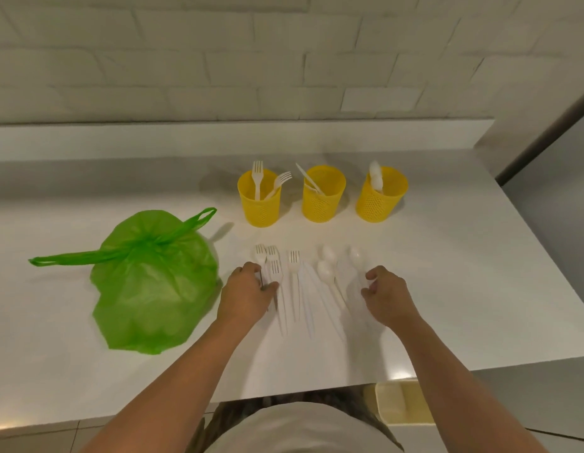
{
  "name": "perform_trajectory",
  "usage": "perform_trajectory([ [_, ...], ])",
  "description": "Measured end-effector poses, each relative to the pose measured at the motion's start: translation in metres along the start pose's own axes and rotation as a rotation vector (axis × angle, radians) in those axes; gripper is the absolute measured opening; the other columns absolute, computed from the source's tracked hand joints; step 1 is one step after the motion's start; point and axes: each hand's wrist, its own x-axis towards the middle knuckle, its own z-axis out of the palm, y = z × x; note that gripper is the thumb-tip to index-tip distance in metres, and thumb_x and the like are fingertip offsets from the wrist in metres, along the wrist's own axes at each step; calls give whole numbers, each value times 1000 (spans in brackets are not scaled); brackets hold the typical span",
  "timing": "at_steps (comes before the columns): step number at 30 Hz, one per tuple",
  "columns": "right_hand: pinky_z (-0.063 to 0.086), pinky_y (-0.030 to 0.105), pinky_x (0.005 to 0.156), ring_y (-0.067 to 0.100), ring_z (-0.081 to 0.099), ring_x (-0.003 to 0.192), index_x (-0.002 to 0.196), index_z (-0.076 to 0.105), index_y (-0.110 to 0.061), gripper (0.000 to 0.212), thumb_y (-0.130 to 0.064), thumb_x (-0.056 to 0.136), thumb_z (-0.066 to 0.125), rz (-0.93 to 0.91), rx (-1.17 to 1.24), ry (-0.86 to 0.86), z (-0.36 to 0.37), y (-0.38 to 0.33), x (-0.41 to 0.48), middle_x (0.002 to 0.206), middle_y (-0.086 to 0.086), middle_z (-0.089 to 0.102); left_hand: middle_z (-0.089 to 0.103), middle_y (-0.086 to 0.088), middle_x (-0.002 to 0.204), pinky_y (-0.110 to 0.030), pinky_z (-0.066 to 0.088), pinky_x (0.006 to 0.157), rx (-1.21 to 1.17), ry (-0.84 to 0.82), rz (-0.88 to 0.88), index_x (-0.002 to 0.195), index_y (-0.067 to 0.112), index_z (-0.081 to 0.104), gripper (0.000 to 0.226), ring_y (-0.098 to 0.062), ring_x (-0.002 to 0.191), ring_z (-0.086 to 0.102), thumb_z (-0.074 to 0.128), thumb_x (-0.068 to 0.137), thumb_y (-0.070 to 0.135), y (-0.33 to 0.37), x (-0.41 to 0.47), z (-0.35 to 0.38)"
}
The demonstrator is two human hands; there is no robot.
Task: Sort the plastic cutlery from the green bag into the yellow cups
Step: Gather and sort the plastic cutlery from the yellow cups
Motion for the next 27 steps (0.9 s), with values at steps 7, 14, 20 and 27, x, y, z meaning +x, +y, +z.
perform_trajectory([
  [7,47,32,72,27,61,85,100,61,-4,12,-14,99,56,14,32,103,8,-17,7,92,8,66,73,-2,96,-37,57,79,4,4,-19,133,18,55,50,-23,92,69,66,92,44,5,-3,7],
  [14,41,29,76,28,58,94,117,55,-7,21,-14,98,57,45,-76,-32,-13,-1,2,110,12,60,73,2,88,-32,56,75,-54,-19,-43,131,16,57,46,-19,85,70,69,93,39,9,-3,6],
  [20,44,42,93,39,56,103,139,44,0,49,-29,100,56,-76,-291,46,11,-32,5,129,19,47,72,7,79,-32,57,78,-126,-59,-75,120,20,61,40,-17,85,70,75,88,39,22,-7,10],
  [27,46,43,94,41,59,107,141,49,-3,44,-8,97,54,-156,-89,26,30,-45,-7,124,18,53,78,-6,85,-42,64,79,-427,-258,-134,105,13,70,15,-20,69,77,68,92,21,30,-6,16],
])
